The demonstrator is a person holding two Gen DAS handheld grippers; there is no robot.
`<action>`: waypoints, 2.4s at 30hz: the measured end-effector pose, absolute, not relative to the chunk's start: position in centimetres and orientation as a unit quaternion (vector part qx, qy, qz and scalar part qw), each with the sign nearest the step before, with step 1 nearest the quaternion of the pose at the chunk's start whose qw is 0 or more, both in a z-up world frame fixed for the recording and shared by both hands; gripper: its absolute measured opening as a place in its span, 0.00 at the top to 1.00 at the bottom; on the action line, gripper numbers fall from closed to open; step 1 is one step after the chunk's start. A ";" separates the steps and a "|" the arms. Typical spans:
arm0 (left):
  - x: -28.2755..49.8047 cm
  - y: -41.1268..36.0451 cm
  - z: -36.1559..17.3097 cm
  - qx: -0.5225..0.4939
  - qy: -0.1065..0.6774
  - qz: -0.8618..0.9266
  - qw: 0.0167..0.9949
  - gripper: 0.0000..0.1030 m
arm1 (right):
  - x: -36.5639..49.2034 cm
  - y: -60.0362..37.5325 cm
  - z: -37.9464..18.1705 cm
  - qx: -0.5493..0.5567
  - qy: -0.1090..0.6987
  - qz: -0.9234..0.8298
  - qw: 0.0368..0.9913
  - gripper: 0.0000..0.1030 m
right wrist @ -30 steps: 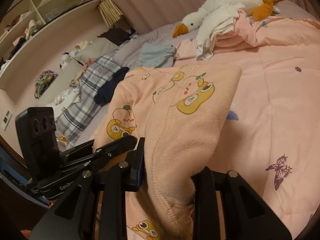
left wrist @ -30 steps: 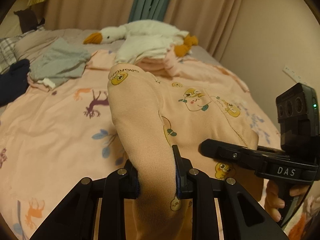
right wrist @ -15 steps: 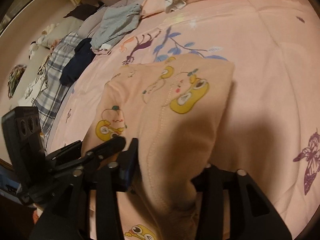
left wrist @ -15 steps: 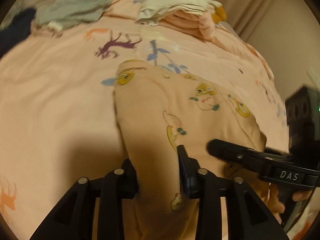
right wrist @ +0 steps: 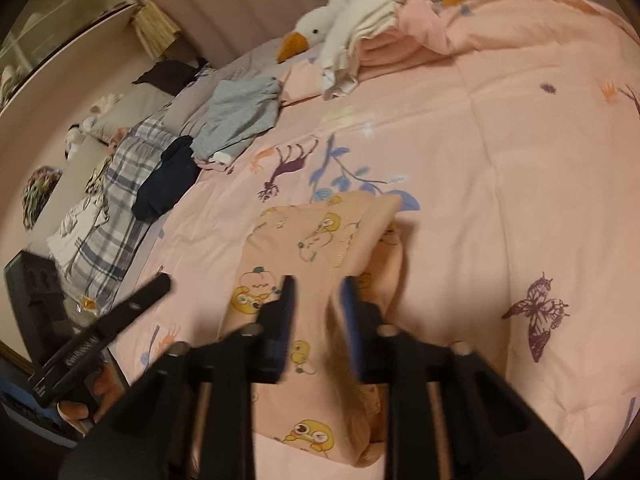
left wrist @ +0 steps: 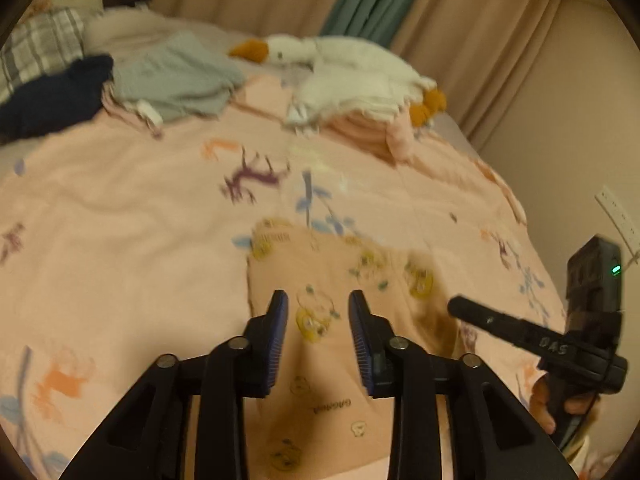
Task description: Fold small clothes
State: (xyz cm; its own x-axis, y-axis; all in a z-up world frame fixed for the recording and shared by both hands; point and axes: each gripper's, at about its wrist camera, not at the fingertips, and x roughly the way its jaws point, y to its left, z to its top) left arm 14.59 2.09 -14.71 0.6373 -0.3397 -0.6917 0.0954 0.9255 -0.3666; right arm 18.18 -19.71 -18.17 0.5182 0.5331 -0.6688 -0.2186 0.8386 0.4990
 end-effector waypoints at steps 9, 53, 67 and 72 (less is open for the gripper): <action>14.9 0.8 -18.5 -0.108 0.460 -0.102 0.876 0.74 | 19.0 -20.8 -18.2 0.184 0.441 0.176 0.861 0.85; 10.4 -2.0 -21.0 0.001 0.473 -0.082 0.877 0.71 | 14.6 -17.0 -24.6 0.045 0.560 0.203 0.802 0.79; 9.7 0.2 -15.2 -0.022 0.428 -0.003 0.904 0.28 | 13.8 -16.8 -20.0 0.037 0.529 0.158 0.833 0.27; 7.7 0.9 -10.7 -0.068 0.371 -0.024 0.926 0.18 | 12.0 -19.2 -15.6 0.046 0.459 0.099 0.882 0.09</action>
State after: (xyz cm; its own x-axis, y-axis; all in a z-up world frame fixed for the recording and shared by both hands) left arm 7.65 0.92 -10.68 0.7230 -0.0938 -0.6844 -0.0066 0.9897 -0.1427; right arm 12.01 -19.19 -15.58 0.5583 0.2163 -0.8009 -0.1325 0.9763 0.1713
